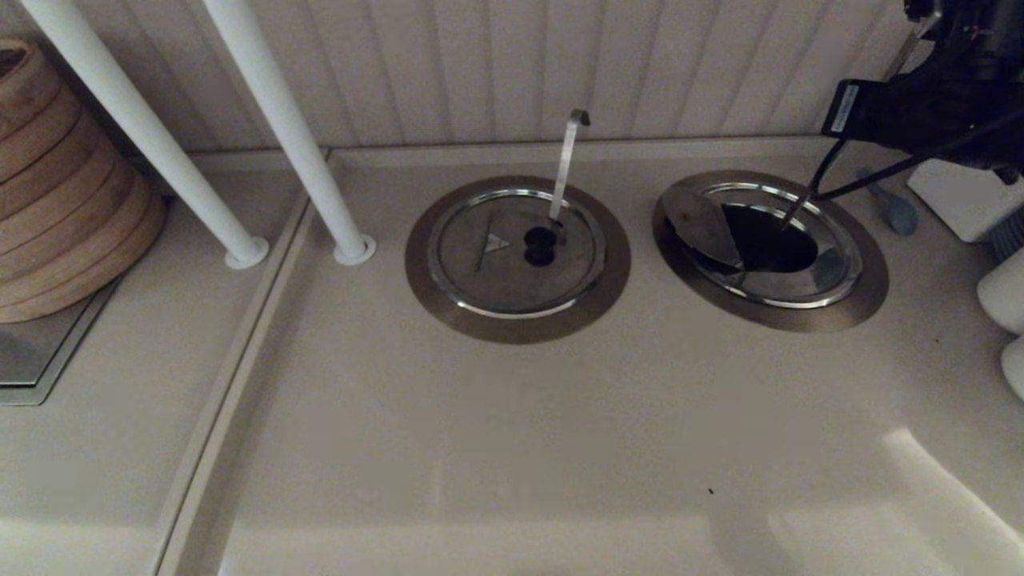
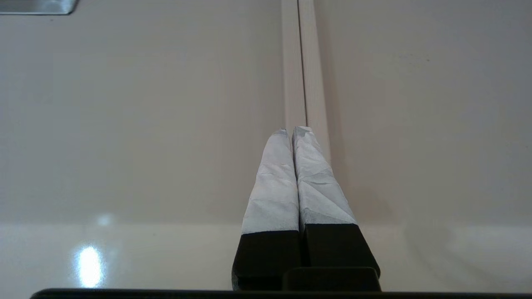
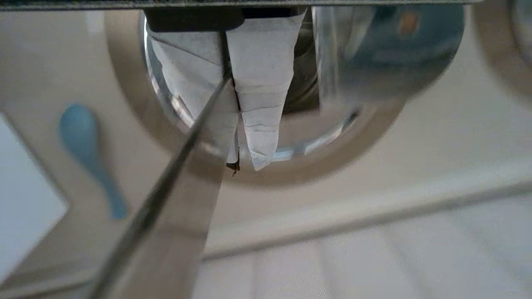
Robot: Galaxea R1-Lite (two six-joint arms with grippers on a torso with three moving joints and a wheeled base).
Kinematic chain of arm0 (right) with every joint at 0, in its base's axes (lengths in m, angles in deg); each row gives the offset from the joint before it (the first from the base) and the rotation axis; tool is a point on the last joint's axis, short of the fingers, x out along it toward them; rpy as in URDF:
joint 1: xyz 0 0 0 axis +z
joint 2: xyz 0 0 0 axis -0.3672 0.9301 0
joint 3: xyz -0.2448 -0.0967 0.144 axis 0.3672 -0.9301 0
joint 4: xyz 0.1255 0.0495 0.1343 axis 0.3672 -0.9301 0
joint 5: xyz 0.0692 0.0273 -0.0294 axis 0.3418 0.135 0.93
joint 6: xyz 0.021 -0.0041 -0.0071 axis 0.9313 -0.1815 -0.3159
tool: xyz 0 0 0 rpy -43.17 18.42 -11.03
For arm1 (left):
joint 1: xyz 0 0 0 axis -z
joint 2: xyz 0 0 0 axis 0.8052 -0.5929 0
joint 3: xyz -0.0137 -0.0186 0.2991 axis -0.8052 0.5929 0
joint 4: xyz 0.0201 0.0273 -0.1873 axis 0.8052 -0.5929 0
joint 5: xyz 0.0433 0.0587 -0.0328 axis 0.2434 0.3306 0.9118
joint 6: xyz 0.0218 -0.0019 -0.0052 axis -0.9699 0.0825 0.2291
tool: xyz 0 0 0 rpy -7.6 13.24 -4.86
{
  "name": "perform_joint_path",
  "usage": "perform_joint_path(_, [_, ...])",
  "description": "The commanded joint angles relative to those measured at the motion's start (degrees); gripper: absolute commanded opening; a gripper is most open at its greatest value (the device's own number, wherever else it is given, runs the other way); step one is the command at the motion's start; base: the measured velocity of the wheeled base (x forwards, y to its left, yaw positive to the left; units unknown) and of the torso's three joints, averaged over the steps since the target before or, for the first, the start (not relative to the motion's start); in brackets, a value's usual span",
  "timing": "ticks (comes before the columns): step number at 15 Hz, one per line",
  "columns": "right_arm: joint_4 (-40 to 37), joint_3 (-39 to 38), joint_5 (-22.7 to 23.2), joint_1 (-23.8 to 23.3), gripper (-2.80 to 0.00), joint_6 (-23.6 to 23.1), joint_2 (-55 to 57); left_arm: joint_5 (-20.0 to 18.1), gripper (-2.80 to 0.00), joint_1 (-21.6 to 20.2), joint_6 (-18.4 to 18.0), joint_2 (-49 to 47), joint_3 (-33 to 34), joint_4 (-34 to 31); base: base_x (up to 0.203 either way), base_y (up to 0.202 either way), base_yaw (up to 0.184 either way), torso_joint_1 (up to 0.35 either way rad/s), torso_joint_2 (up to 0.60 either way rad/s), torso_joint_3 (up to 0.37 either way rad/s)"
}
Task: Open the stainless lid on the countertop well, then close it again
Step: Stir with a spoon
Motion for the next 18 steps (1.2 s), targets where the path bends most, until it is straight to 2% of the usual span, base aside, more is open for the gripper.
perform_joint_path(1, [-2.53,-0.16,0.91,-1.43,-2.8,-0.85,-1.23,0.02,-2.8,0.0,0.04,-0.06,0.0,0.02,0.0,0.0,0.0,0.0,0.0,0.0])
perform_joint_path(4, [-6.82,-1.04,0.87,-4.35,-2.8,-8.62,0.23,0.02,-2.8,0.0,0.04,-0.06,0.0,0.02,0.0,0.0,0.0,0.0,0.0,0.0])
perform_joint_path(5, [-6.33,-0.4,0.4,-4.91,-2.8,-8.9,1.83,0.02,-2.8,0.0,0.04,-0.06,0.0,0.02,0.0,0.0,0.0,0.0,0.0,0.0])
perform_joint_path(8, [5.34,1.15,-3.91,-5.82,-2.8,-8.48,6.12,0.02,-2.8,0.0,0.04,-0.06,0.0,0.02,0.0,0.0,0.0,0.0,0.0,0.0])
perform_joint_path(9, [6.62,1.24,-4.22,-5.33,-2.8,-7.37,6.41,0.02,-2.8,0.0,0.04,-0.06,0.0,0.02,0.0,0.0,0.0,0.0,0.0,0.0])
perform_joint_path(11, [6.99,2.26,-3.79,-2.93,-2.8,-1.43,6.53,0.02,-2.8,0.0,0.04,-0.06,0.0,0.02,0.0,0.0,0.0,0.0,0.0,0.0])
perform_joint_path(13, [7.04,2.17,-1.27,-1.47,-2.8,1.67,5.84,0.02,-2.8,0.0,0.04,-0.06,0.0,0.02,0.0,0.0,0.0,0.0,0.0,0.0])
perform_joint_path(18, [6.69,0.05,0.13,0.63,-2.8,2.9,4.25,0.02,-2.8,0.0,0.04,-0.06,0.0,-0.04,0.0,0.0,0.0,0.0,0.0,0.0])
